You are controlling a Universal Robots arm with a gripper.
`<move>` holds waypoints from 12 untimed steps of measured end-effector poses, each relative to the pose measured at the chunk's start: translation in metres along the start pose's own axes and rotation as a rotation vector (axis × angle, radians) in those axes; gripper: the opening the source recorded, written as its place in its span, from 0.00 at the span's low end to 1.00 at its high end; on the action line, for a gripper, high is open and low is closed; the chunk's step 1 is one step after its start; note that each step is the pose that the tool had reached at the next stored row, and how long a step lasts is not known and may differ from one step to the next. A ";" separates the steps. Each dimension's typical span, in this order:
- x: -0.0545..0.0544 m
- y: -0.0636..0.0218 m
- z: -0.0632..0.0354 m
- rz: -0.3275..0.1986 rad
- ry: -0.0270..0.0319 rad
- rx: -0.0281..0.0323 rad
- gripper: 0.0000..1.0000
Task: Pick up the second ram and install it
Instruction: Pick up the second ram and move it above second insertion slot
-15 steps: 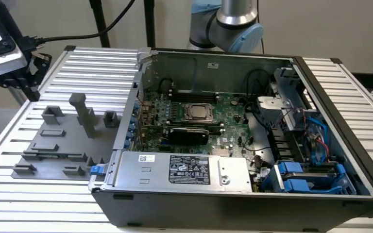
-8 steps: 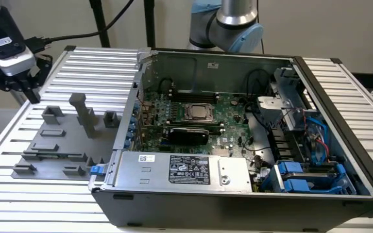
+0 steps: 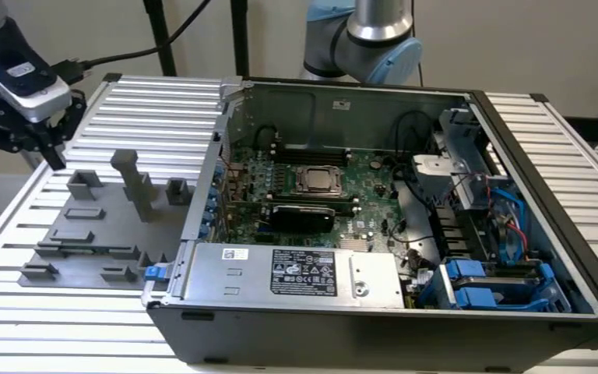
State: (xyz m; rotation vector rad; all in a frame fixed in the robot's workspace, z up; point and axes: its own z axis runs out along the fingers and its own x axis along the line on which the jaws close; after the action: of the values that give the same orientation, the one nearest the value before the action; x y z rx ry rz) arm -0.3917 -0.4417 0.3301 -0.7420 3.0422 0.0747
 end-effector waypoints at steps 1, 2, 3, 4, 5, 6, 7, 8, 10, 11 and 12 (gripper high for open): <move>0.000 0.0000 0.0008 -0.019 0.0009 -0.0004 0.00; 0.000 -0.0001 0.0016 -0.037 0.0017 -0.0007 0.00; 0.000 -0.0001 0.0024 -0.055 0.0025 -0.0011 0.00; 0.000 -0.0001 0.0032 -0.074 0.0033 -0.0015 0.00; 0.000 -0.0002 0.0041 -0.091 0.0041 -0.0019 0.00; 0.000 -0.0002 0.0049 -0.109 0.0049 -0.0022 0.00; 0.000 -0.0003 0.0058 -0.127 0.0056 -0.0026 0.00; 0.000 -0.0003 0.0067 -0.146 0.0065 -0.0030 0.00; 0.000 -0.0004 0.0084 -0.182 0.0081 -0.0037 0.00; 0.000 -0.0004 0.0092 -0.200 0.0089 -0.0041 0.00; 0.000 -0.0004 0.0100 -0.218 0.0097 -0.0045 0.00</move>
State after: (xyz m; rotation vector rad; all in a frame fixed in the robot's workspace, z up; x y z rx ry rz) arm -0.3917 -0.4417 0.3201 -1.0711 2.9482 0.0760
